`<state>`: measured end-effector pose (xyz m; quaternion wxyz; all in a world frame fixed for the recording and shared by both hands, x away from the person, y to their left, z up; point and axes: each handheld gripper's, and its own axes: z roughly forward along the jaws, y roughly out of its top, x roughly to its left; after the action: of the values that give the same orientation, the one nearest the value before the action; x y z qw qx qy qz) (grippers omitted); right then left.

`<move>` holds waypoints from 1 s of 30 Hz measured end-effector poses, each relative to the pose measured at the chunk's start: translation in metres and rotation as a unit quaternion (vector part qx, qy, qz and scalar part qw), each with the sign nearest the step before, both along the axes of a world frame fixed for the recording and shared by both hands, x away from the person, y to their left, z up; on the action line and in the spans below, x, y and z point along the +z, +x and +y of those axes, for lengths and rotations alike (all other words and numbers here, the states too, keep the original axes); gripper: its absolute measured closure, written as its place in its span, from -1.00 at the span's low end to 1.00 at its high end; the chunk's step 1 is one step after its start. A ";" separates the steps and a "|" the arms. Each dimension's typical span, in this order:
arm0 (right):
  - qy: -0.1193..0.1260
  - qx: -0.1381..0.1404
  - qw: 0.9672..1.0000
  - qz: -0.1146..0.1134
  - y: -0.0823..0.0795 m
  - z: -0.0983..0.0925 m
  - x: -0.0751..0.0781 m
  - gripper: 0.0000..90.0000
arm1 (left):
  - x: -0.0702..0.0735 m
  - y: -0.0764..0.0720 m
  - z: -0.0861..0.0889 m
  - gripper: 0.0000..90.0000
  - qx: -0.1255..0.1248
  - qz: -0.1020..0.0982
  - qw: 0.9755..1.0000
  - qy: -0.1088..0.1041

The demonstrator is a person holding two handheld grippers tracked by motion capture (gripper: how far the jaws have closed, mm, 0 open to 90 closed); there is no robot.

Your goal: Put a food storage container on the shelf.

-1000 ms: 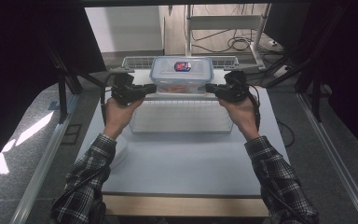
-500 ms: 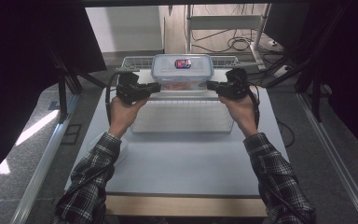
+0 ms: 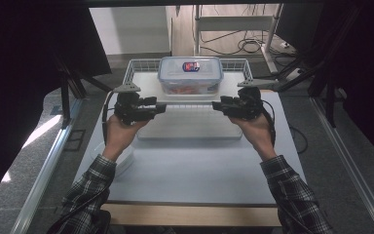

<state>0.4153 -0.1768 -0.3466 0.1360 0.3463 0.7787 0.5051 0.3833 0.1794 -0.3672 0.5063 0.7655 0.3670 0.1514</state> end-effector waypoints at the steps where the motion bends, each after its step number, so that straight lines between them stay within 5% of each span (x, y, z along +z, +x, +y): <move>1: 0.000 0.004 1.000 -0.002 -0.005 -0.001 -0.003 -0.01 | -0.002 -0.003 0.001 -0.15 0.002 -0.002 1.000 0.002; 15: -0.011 0.016 1.000 -0.012 -0.038 -0.010 -0.028 -0.53 | -0.036 -0.040 0.005 -0.71 0.007 -0.002 1.000 0.014; 30: -0.042 0.025 0.999 -0.019 -0.070 -0.019 -0.058 -0.92 | -0.072 -0.068 0.001 -0.91 -0.003 -0.001 0.999 0.032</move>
<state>0.3452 -0.1960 -0.4043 0.1529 0.3107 0.8050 0.4817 0.3153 0.1801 -0.4394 0.4822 0.7825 0.3591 0.1619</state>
